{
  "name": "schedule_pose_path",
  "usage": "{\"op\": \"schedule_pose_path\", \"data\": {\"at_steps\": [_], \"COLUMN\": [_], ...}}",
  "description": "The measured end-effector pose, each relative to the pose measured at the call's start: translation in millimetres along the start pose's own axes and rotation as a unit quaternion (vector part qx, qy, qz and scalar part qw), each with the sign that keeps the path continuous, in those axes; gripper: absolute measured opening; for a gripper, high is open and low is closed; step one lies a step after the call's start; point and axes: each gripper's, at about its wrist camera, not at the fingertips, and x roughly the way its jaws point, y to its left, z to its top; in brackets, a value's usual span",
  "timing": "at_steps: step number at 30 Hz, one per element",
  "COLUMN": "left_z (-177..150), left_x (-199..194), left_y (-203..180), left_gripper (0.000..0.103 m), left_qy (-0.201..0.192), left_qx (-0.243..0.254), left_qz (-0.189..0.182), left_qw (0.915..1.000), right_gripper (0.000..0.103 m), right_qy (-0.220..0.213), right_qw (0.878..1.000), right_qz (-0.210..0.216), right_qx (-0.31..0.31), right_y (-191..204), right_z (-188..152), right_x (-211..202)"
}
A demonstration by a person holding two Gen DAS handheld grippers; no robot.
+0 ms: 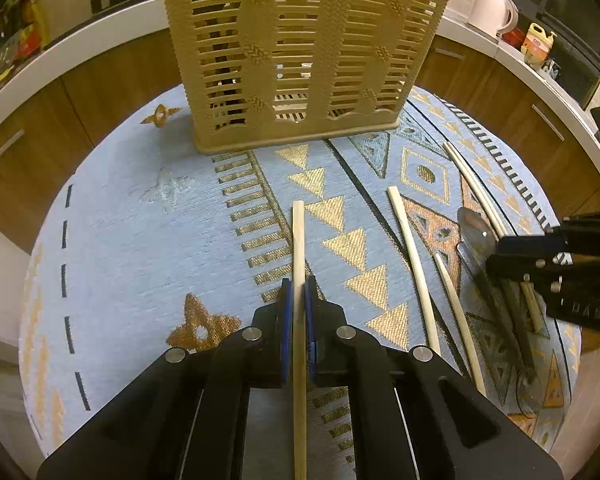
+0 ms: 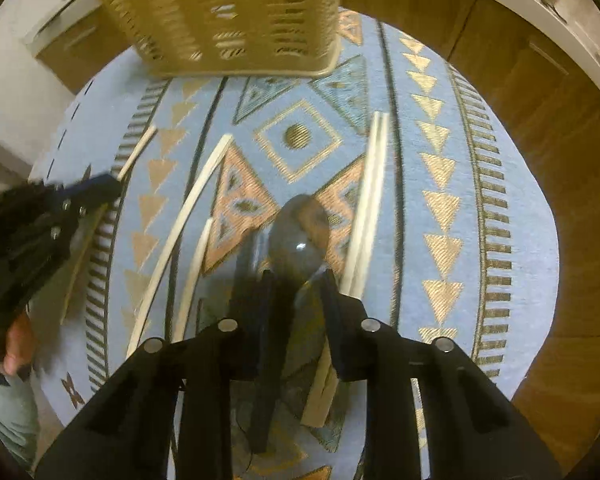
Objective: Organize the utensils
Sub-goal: 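Grasp a dark spoon with the right tool while the left tool holds the chopstick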
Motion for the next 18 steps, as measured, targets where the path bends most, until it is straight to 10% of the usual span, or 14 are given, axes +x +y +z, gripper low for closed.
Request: {"op": "schedule_pose_path", "data": {"at_steps": [18], "left_z": [25], "left_x": [12], "left_y": [-14], "left_gripper": [0.015], "left_qy": [0.071], "left_qx": [0.072], "left_qz": [0.002], "left_qw": [0.9948], "right_gripper": [0.009], "right_qy": [-0.005], "right_qw": [1.0], "right_qz": [-0.012], "right_qx": [-0.006], "right_y": [-2], "right_z": [10], "right_x": [0]}}
